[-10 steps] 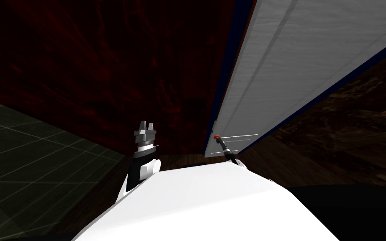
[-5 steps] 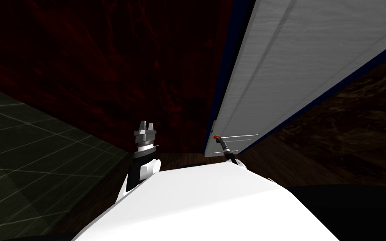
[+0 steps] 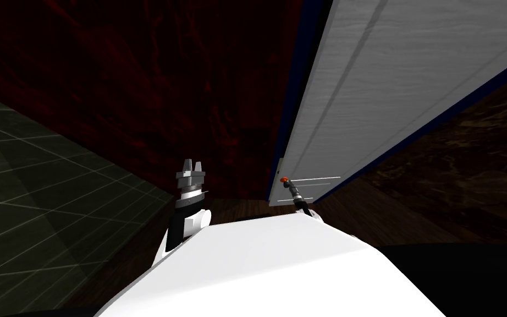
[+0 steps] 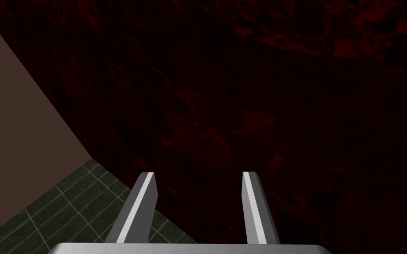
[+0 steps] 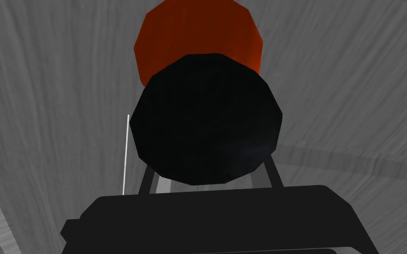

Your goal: Pull the door open

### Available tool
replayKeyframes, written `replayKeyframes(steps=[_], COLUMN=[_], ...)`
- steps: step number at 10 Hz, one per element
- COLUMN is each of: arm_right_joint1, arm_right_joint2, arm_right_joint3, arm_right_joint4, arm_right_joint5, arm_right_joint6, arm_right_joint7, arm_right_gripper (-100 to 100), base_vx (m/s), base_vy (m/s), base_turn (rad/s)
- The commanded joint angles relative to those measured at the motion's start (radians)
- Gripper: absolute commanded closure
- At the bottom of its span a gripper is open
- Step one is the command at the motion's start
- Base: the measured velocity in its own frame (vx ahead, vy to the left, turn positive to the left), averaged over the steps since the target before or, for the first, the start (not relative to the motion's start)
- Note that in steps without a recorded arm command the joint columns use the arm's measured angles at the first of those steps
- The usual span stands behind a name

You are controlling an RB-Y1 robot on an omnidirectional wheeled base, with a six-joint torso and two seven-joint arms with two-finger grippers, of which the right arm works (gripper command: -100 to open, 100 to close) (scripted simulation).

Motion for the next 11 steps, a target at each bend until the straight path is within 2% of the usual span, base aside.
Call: replayKeyframes(steps=[1,3,5,7,9,11], arm_right_joint1=[-0.018,-0.021,-0.021,-0.025,-0.025,-0.028], arm_right_joint2=[0.013,0.014,0.014,0.016,0.016,0.018], arm_right_joint3=[0.015,0.033,0.033,0.051,0.051,0.070], arm_right_joint4=[0.027,0.023,0.023,0.018,0.018,0.014], arm_right_joint5=[-0.006,-0.049,-0.049,-0.092,-0.092,-0.136], arm_right_joint6=[-0.021,-0.011,-0.011,-0.001,-0.001,0.009], arm_right_joint7=[-0.029,-0.096,-0.112,-0.180,-0.196,-0.262], arm_right_gripper=[100,100,100,100,100,100], base_vx=[-0.047,-0.073,-0.043,-0.055,-0.043,-0.058], base_vy=[-0.011,-0.035,-0.026,-0.024,-0.027,-0.018], base_turn=[0.058,0.088,0.032,0.087,0.039,0.092])
